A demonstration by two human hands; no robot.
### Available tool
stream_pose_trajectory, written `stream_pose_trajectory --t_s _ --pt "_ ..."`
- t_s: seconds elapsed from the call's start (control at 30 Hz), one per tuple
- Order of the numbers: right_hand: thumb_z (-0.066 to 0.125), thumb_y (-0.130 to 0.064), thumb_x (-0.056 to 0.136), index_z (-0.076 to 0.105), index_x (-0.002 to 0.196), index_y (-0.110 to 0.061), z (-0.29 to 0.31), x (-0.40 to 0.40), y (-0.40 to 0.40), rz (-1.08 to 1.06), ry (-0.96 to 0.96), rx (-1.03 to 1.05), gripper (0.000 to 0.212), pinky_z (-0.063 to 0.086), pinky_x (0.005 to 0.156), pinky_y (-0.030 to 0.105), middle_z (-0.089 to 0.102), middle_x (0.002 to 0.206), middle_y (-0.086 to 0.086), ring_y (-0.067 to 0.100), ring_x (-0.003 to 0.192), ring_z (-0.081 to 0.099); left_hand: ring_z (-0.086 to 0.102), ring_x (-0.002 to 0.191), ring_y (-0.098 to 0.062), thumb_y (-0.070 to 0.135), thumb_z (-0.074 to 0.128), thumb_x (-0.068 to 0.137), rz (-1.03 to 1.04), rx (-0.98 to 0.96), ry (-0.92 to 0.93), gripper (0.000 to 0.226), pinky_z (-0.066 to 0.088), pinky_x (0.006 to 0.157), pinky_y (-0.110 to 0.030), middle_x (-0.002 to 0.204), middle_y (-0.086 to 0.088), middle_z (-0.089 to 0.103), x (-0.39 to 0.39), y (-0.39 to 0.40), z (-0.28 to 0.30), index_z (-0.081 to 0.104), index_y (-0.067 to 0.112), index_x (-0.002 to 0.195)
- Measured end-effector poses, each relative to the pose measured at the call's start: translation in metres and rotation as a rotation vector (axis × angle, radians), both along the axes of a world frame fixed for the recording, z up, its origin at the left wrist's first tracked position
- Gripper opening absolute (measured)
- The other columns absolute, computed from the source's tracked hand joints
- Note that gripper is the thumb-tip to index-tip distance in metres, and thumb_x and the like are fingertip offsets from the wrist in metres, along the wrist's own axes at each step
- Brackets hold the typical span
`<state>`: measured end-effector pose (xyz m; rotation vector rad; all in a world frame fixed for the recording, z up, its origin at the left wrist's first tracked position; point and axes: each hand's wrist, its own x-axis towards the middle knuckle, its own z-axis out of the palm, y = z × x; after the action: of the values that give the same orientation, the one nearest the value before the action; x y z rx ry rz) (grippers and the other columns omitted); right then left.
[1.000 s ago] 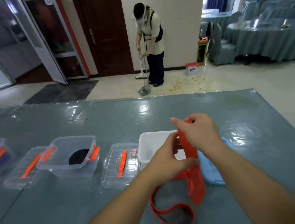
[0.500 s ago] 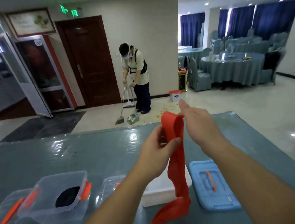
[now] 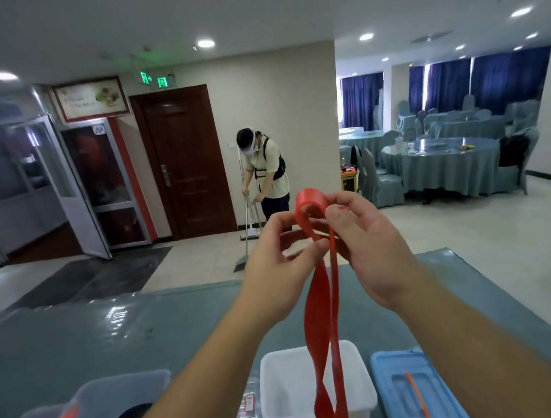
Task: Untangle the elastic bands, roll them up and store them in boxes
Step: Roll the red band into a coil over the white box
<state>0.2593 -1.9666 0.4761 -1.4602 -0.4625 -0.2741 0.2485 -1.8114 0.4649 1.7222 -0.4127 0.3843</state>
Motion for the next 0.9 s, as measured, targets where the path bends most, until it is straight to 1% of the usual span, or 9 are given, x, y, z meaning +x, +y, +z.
stream_pose_trajectory --t_s 0.07,0.13,0.23,0.3,0.4,0.53,0.63,0.77,0.9 --pt "0.055 -0.049 0.098 0.061 0.125 -0.028 0.002 -0.001 0.005 -0.050 -0.053 -0.044 0.035 0.055 0.103 0.051 0.079 0.108 -0.007 0.014 0.106 0.074 0.067 0.094 -0.004 0.028 0.083 0.088 0.142 0.040 -0.077 0.035 0.056 0.080 -0.019 0.103 0.009 0.070 -0.002 -0.003 0.004 0.063 0.040 0.114" --pt "0.050 -0.052 0.103 0.059 0.122 -0.034 0.002 -0.001 0.009 -0.089 -0.086 -0.063 0.028 0.058 0.097 0.051 0.078 0.104 -0.007 0.015 0.099 0.076 0.070 0.085 -0.004 0.022 0.084 0.087 0.137 0.006 -0.100 0.041 0.058 0.078 -0.021 0.093 0.006 0.074 -0.004 -0.004 0.006 0.064 0.038 0.120" --pt "0.044 -0.053 0.105 0.058 0.115 -0.042 0.002 0.002 0.009 -0.106 -0.070 -0.071 0.021 0.061 0.090 0.053 0.077 0.100 -0.002 0.020 0.094 0.076 0.075 0.095 -0.011 0.013 0.076 0.094 0.036 -0.024 -0.127 0.055 0.062 0.086 -0.028 0.099 0.005 0.078 -0.012 -0.006 0.013 0.057 0.033 0.140" --pt "0.043 -0.051 0.106 0.060 0.114 -0.041 0.005 0.004 0.007 -0.079 -0.047 -0.044 0.021 0.062 0.088 0.049 0.077 0.101 -0.002 0.017 0.093 0.075 0.075 0.096 -0.014 0.011 0.065 0.101 -0.028 0.011 -0.153 0.046 0.062 0.088 -0.031 0.100 0.004 0.078 -0.017 -0.007 0.018 0.057 0.034 0.141" --pt "0.044 -0.048 0.106 0.064 0.115 -0.036 0.011 0.001 0.003 -0.046 -0.008 0.012 0.025 0.059 0.073 0.033 0.075 0.089 -0.008 0.010 0.080 0.070 0.068 0.093 -0.011 0.012 0.058 0.104 0.133 0.183 -0.269 0.040 0.061 0.081 -0.031 0.108 0.015 0.065 -0.010 -0.002 0.026 0.064 0.034 0.137" --pt "0.045 -0.041 0.108 0.070 0.111 -0.039 0.015 -0.001 -0.002 0.024 0.016 -0.003 0.025 0.049 0.074 0.026 0.074 0.087 -0.013 0.000 0.076 0.066 0.059 0.122 -0.002 0.008 0.067 0.099 0.125 0.429 -0.454 0.044 0.054 0.095 -0.020 0.135 0.021 0.059 -0.002 0.013 0.046 0.065 0.028 0.138" --pt "0.045 -0.035 0.109 0.072 0.111 -0.034 0.020 -0.006 -0.010 0.086 0.031 -0.045 0.028 0.048 0.078 0.025 0.071 0.079 -0.017 -0.005 0.074 0.065 0.063 0.119 -0.003 0.010 0.074 0.094 0.107 0.597 -0.565 0.039 0.056 0.096 -0.026 0.124 0.018 0.070 -0.001 0.023 0.060 0.072 0.027 0.130" --pt "0.064 -0.040 0.099 0.073 0.117 -0.025 0.023 -0.005 -0.018 0.171 -0.013 -0.178 0.025 0.057 0.095 0.034 0.078 0.104 -0.002 0.013 0.097 0.073 0.069 0.098 -0.004 0.017 0.078 0.089 0.111 0.743 -0.713 0.022 0.058 0.086 -0.030 0.103 0.012 0.076 0.001 0.028 0.079 0.080 0.023 0.111" --pt "0.068 -0.040 0.083 0.075 0.112 -0.015 0.022 -0.007 -0.022 0.251 0.036 -0.122 0.039 0.058 0.076 0.030 0.074 0.088 0.002 0.020 0.075 0.066 0.069 0.085 -0.008 0.032 0.070 0.093 0.056 0.855 -0.723 0.017 0.059 0.074 -0.028 0.092 0.010 0.073 -0.003 0.028 0.094 0.080 0.024 0.105"
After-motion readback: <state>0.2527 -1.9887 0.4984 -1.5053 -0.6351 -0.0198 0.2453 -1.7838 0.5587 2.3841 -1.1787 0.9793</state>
